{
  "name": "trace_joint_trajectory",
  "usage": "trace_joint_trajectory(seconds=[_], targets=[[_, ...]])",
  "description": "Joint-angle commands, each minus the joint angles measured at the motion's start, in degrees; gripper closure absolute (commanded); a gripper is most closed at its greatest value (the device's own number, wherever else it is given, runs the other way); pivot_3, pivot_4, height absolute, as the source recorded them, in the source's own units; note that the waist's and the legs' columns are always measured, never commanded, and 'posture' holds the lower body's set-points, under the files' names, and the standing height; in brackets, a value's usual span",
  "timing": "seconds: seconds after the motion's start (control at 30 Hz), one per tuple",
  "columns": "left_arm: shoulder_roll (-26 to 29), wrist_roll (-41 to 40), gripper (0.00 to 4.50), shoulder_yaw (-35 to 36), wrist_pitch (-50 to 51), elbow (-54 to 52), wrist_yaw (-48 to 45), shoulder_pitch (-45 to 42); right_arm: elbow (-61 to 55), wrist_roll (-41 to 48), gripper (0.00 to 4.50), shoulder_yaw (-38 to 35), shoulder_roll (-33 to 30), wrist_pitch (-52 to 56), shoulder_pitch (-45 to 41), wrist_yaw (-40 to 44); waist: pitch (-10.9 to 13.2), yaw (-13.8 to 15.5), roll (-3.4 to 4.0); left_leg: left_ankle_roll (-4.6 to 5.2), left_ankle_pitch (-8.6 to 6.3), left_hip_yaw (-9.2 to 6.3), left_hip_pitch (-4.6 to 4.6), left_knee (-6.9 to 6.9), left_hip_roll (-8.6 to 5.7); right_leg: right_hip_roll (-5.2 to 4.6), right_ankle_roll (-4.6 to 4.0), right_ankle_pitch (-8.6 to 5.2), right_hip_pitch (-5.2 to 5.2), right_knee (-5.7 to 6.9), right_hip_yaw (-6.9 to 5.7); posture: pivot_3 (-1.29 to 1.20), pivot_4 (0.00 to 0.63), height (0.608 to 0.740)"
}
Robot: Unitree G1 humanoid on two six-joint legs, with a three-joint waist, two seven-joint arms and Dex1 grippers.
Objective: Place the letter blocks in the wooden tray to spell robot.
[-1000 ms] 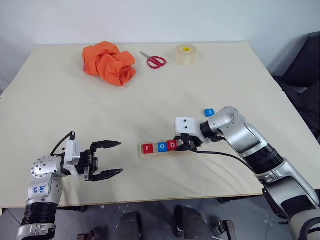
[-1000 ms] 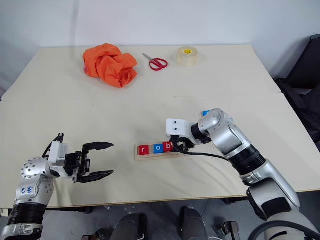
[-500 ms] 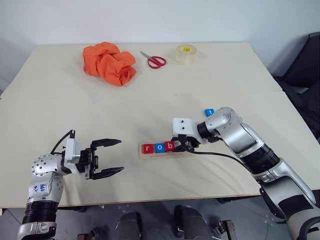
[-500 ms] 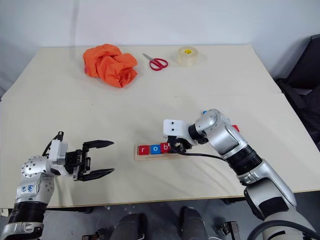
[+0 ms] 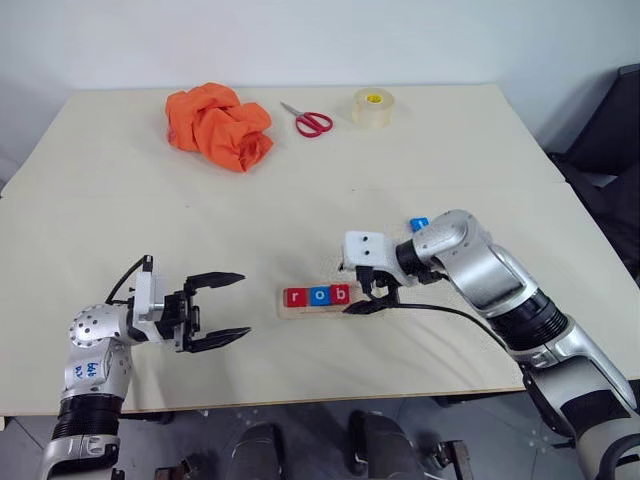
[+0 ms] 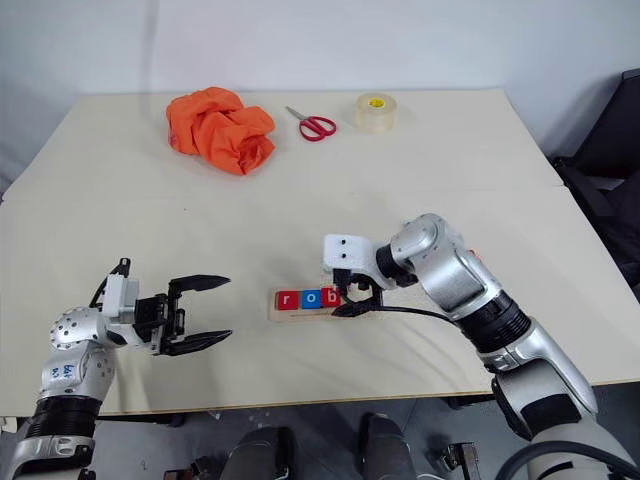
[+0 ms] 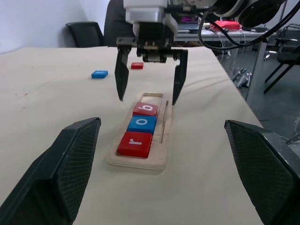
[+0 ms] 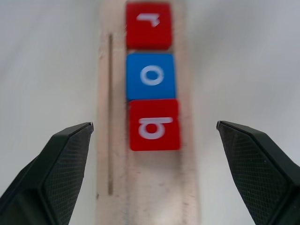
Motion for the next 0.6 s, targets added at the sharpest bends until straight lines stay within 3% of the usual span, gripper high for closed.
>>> trace_joint_trajectory(seconds=[0.03, 0.2, 0.47, 0.5, 0.6], targets=[[-0.13, 0.06, 0.00, 0.06, -0.70, -0.26, -0.19, -0.21, -3.93, 3.16, 0.23, -4.85, -2.09, -2.33, 2.84, -0.51, 0.00, 0.02, 0.00, 0.00, -0.01, 0.00, 0.00, 0.00, 0.00, 0.00, 0.00, 0.00, 0.00, 0.00, 0.00, 0.00, 0.150, 0.740], [-0.45, 0.06, 0.00, -0.24, -0.63, -0.17, -0.14, -0.36, -2.21, 2.98, 1.54, -5.41, -2.47, -3.63, 3.73, -2.39, 0.00, -0.06, 0.00, 0.01, -0.03, 0.02, -0.01, 0.02, -0.01, 0.00, 0.00, 0.00, 0.01, -0.01, 0.02, 0.00, 0.150, 0.740], [-0.54, -0.31, 0.00, -0.09, -0.07, -1.64, 0.11, 0.82, 5.79, 1.55, 4.25, -4.29, 0.76, -6.82, 0.61, -5.97, 0.00, -0.10, 0.00, -0.02, -0.01, 0.04, 0.03, 0.01, 0.04, 0.05, 0.00, 0.00, -0.02, 0.02, 0.04, 0.00, 0.150, 0.740], [-0.40, -0.39, 0.00, 0.08, 0.03, -2.10, 0.24, 1.33, 6.60, 1.42, 4.46, -3.88, 1.19, -7.40, 0.47, -6.01, 0.00, -0.09, 0.00, -0.01, -0.01, 0.05, 0.02, 0.01, 0.04, 0.04, 0.00, 0.00, -0.01, 0.01, 0.04, 0.00, 0.150, 0.740], [-0.11, -0.58, 0.00, 0.47, 0.28, -3.32, 0.71, 2.63, 7.97, 1.28, 4.46, -2.98, 2.40, -8.67, 0.37, -5.82, 0.00, -0.09, 0.00, -0.01, -0.03, 0.07, 0.01, 0.01, 0.04, 0.04, 0.00, 0.00, 0.00, 0.03, 0.05, 0.00, 0.150, 0.740]])
